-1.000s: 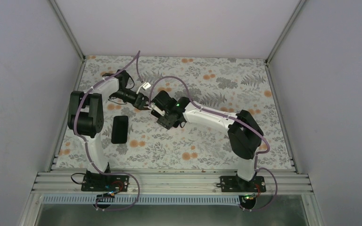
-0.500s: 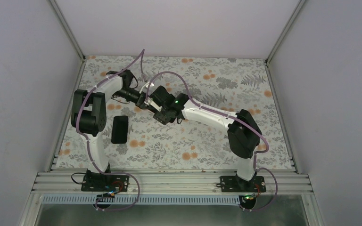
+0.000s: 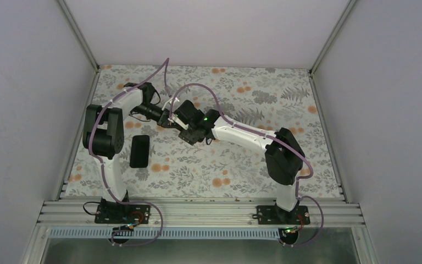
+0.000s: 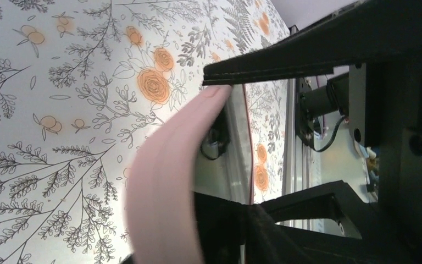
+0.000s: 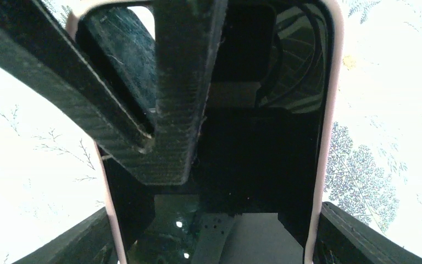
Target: Take the phone out of the phone case
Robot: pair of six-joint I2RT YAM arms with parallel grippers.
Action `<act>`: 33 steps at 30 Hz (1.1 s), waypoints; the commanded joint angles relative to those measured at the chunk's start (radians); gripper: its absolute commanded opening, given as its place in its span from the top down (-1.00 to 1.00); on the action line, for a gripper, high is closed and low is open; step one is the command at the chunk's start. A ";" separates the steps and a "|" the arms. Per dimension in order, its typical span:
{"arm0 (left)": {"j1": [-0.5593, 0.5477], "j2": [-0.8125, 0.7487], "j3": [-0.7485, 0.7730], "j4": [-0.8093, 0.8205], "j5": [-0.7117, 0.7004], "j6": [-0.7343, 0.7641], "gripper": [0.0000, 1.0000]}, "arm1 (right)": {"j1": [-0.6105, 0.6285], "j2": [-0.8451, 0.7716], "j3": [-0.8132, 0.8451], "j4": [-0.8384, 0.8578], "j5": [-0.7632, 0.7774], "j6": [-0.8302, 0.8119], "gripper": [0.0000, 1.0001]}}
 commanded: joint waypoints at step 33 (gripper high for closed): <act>-0.120 -0.483 -0.096 0.435 -0.184 0.067 0.80 | -0.514 -0.519 -0.305 -0.127 -0.924 -0.677 -0.91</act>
